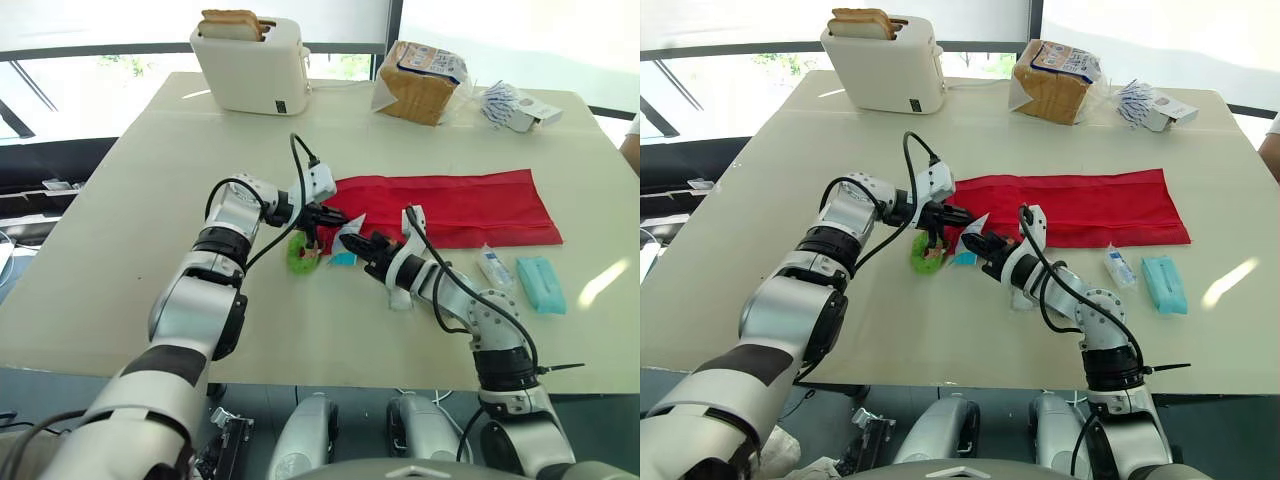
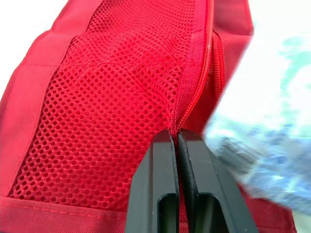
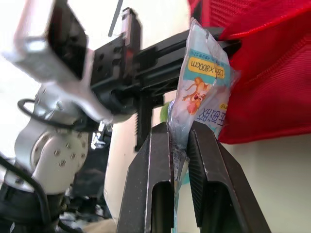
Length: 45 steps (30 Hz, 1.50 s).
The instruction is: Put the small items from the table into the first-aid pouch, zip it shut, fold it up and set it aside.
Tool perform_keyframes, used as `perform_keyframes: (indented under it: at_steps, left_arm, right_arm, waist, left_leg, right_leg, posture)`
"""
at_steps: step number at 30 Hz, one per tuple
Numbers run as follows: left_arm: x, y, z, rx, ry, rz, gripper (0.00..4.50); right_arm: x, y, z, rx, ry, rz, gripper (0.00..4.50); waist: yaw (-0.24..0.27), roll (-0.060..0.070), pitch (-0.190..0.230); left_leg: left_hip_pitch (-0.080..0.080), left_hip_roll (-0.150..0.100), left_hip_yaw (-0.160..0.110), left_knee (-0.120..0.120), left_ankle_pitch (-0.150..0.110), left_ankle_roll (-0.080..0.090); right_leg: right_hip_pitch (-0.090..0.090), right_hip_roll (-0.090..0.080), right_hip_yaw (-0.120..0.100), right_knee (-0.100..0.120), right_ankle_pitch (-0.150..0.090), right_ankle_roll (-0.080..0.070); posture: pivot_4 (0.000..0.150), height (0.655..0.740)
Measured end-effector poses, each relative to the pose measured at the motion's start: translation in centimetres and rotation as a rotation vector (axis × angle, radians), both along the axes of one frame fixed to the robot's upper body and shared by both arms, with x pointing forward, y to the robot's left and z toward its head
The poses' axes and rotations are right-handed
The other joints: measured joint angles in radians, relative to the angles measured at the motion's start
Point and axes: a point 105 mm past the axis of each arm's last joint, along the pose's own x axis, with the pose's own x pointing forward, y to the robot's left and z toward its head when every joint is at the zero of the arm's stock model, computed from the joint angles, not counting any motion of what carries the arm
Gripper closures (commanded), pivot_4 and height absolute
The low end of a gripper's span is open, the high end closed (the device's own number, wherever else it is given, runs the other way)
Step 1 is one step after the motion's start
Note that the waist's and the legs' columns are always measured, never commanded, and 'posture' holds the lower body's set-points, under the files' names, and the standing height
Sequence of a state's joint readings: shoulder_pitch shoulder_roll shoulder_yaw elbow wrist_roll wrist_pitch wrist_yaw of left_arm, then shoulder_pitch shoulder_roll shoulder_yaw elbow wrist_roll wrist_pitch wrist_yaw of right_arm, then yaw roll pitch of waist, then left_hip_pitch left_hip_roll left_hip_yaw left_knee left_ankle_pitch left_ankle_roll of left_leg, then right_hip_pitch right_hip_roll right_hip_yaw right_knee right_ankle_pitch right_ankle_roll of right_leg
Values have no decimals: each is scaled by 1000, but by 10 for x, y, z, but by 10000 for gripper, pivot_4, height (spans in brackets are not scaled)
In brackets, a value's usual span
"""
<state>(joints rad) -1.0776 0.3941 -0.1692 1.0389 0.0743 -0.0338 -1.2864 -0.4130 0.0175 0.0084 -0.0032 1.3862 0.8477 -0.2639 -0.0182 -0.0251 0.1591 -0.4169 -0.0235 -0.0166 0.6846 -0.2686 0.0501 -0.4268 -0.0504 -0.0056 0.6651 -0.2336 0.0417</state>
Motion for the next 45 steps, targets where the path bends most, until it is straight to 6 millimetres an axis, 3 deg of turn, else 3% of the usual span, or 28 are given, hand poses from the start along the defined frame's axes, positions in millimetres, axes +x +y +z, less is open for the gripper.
perform_keyframes:
  at_steps: [26, 36, 38, 39, 41, 42, 45]
  left_arm:
    - [-15, -6, 2, -53, 12, -20, 44247]
    - [-16, -1, 0, -49, 5, -11, 44247]
    - [-17, -1, -1, -49, 7, -9, 45000]
    - [-17, -1, -1, -49, 8, -9, 45000]
    - [-17, 0, -3, -48, 13, -6, 45000]
    - [-17, 0, -4, -47, 17, -5, 45000]
    - [-18, 0, -5, -46, 20, -5, 45000]
  right_arm:
    - [9, -23, -16, -215, 63, 18, 45000]
    - [21, -36, -15, -444, -34, 55, 45000]
    - [21, -36, -15, -477, -62, 68, 35636]
    - [22, -38, -16, -500, -66, 62, 33172]
    - [23, -42, -19, -532, -83, 63, 22714]
    - [22, -39, -18, -545, -105, 74, 20516]
    - [21, -38, -18, -628, -168, 92, 20516]
  waist:
    - [3, 6, -4]
    - [4, 12, -11]
    - [5, 12, -11]
    - [5, 12, -11]
    - [2, 12, -11]
    - [1, 12, -12]
    - [4, 13, -13]
  left_leg:
    - [1, 0, 1, 0, 0, 0]
    - [3, -1, 1, 0, -2, 3]
    - [3, -1, 1, 0, -2, 3]
    - [3, -1, 0, 0, -2, 3]
    - [3, -1, 1, 0, -2, 3]
    - [3, -1, 0, 0, -2, 3]
    - [3, -1, -1, 0, -2, 4]
  right_leg:
    - [0, 0, 1, 0, 0, 0]
    - [2, -1, 1, 0, 0, 0]
    - [2, -1, 1, 0, 0, 0]
    - [3, -1, 1, 0, 0, 0]
    - [3, 0, 1, -1, 0, 0]
    - [3, 0, 0, -1, 0, 0]
    - [4, 0, 0, -1, 0, 0]
  posture:
    - [1500, 7400]
    - [1500, 7400]
    - [1500, 7400]
    - [1500, 7400]
    - [1500, 7400]
    - [1500, 7400]
    - [1500, 7400]
